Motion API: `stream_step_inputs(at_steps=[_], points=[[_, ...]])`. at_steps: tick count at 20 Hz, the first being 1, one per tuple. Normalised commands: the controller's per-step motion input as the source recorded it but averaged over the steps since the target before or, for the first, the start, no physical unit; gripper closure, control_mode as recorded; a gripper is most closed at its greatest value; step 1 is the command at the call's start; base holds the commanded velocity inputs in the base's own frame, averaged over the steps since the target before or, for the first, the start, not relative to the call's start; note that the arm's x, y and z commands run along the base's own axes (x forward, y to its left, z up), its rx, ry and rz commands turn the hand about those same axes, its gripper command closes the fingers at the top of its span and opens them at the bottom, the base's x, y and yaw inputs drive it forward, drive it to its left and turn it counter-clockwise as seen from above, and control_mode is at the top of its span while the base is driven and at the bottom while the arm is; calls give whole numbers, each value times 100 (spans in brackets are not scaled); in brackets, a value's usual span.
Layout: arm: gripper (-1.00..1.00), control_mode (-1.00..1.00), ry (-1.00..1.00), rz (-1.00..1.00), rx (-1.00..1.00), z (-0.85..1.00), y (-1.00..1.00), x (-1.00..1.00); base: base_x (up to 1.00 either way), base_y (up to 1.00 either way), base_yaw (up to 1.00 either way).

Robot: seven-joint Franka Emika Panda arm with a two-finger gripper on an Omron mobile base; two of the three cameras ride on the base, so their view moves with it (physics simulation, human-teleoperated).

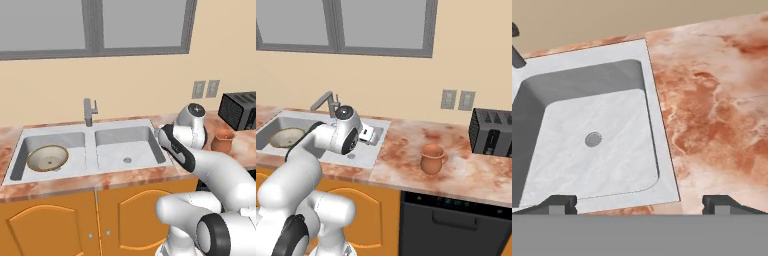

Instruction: Place the bowl in the left basin and the jug in the right basin of the sink.

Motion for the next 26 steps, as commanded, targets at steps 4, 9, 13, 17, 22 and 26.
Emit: stream_step_inputs(at_steps=[4,9,13,17,22,26], points=[[-100,100,0,0,0,0,0,0,1,-52,0],[-100,100,0,0,0,0,0,0,15,-42,0],[-100,100,0,0,0,0,0,0,33,-8,0],[-100,100,0,0,0,0,0,0,35,0,0],[-100,100,0,0,0,0,0,0,22,0,0],[-100,100,0,0,0,0,0,0,7,0,0]])
